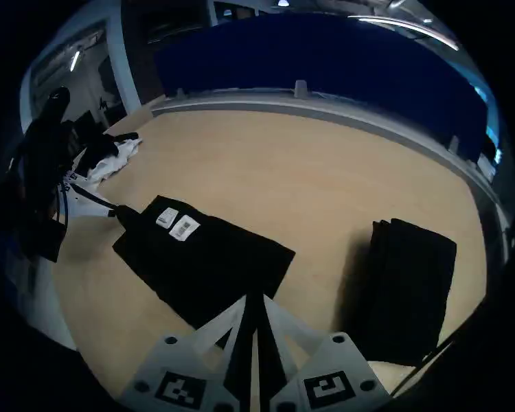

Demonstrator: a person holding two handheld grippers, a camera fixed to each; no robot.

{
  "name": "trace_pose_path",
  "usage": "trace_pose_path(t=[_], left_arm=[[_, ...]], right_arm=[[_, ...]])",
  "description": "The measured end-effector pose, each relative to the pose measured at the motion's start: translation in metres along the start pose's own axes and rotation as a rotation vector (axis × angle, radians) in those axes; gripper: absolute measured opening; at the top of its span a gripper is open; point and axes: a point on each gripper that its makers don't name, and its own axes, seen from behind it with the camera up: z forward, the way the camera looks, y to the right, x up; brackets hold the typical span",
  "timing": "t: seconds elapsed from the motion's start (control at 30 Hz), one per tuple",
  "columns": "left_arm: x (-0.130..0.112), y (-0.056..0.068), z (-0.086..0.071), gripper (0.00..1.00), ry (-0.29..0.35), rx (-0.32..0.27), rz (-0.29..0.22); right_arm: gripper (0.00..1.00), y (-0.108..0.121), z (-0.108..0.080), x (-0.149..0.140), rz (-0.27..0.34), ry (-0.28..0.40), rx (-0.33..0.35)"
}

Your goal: Fold towel

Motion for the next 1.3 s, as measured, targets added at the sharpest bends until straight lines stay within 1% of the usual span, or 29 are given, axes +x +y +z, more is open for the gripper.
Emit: trace_pose_path(t=[0.27,0.5,0.7,0.9,1.03,1.13,1.23,1.3], left_arm=[[-0.004,-0.003,0.013,0.08,-0.017,-0.006,-0.019],[0.002,-0.01,0.021,0.1,-0.013,0.014,-0.027],[0.009,-0.016,0.028,0.14,-0.008,0.035,-0.021],[0.012,-0.02,0.033,0.24,-0.009,0.046,-0.027],[0.012,-0.025,0.035,0.27,-0.011,0.061,-0.029],[0.012,-0.028,0.036,0.33,-0.01,0.073,-0.027],[0.014,-0.032,0.036,0.39,-0.008,0.083,-0.026],[0.015,-0.034,0.036,0.4,-0.006,0.09,-0.028]], right_arm=[[0.03,0.005,0.012,-0.002,0.019,-0.013,-0.003],[0.03,0.008,0.022,0.001,0.032,-0.012,-0.015],[0.03,0.011,0.029,0.0,0.036,-0.015,-0.031],[0.07,0.014,0.033,0.001,0.043,-0.012,-0.05],[0.12,0.017,0.035,0.0,0.041,-0.01,-0.064],[0.18,0.019,0.035,0.0,0.041,-0.01,-0.071],[0.29,0.022,0.036,-0.001,0.039,-0.011,-0.083],[0.3,0.025,0.036,-0.002,0.037,-0.011,-0.092]])
